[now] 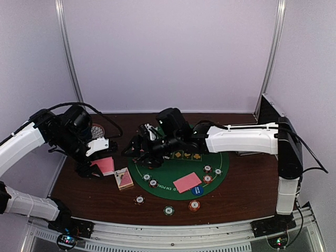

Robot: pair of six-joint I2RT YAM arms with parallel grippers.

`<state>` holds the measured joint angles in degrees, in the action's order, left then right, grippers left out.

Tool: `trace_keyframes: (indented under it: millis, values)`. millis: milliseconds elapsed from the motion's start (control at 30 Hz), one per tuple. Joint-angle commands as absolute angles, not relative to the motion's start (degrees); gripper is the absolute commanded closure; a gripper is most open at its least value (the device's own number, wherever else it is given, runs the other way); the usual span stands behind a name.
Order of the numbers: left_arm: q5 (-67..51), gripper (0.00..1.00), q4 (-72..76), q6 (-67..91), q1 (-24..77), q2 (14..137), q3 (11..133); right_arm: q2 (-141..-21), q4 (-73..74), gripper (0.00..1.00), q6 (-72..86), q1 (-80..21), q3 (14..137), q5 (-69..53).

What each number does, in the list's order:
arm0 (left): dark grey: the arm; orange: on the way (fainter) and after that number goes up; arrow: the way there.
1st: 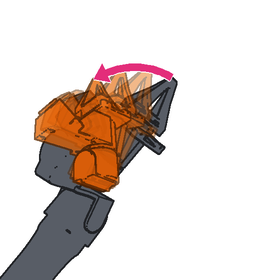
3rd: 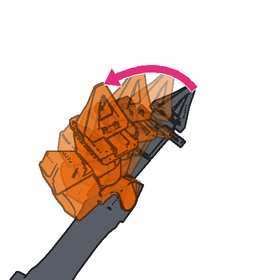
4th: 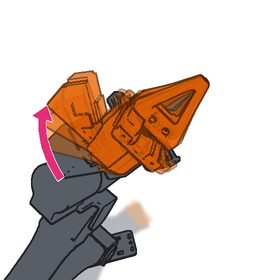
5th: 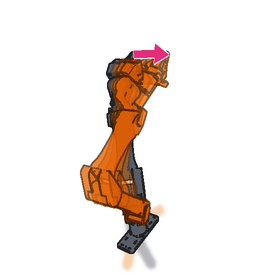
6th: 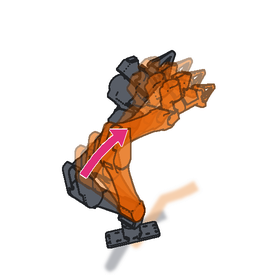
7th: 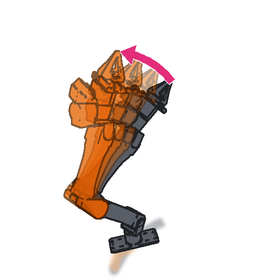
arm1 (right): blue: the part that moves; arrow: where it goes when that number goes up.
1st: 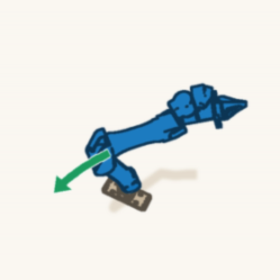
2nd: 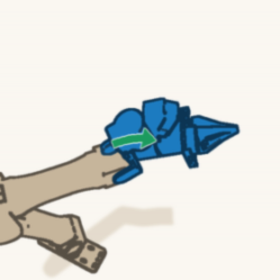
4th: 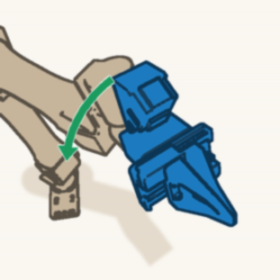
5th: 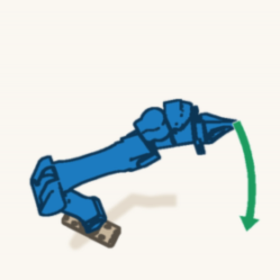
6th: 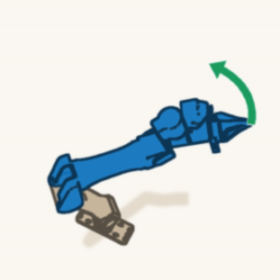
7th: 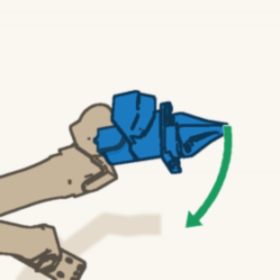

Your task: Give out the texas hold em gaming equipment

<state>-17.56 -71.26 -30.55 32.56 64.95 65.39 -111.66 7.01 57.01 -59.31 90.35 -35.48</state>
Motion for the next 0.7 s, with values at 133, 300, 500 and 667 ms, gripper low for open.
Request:
trace_keyframes:
  millis: [133,300,500,667]
  values:
    - [-18.1,1.00,-70.9,-31.6,32.3,64.9,67.8,-115.8,0.2,0.10,62.9,-61.2,91.9,-40.1]
    - [-18.1,1.00,-70.9,-31.6,32.3,65.0,68.0,-118.2,-3.2,0.11,65.7,-61.7,93.6,-41.9]
    - [-18.3,1.00,-70.8,-31.5,32.3,64.9,68.0,-118.7,-4.8,0.12,67.0,-62.4,94.5,-43.0]
    - [-18.4,1.00,-70.9,-31.4,32.3,65.1,68.1,-117.9,-4.9,0.12,67.1,-62.4,93.4,-42.8]
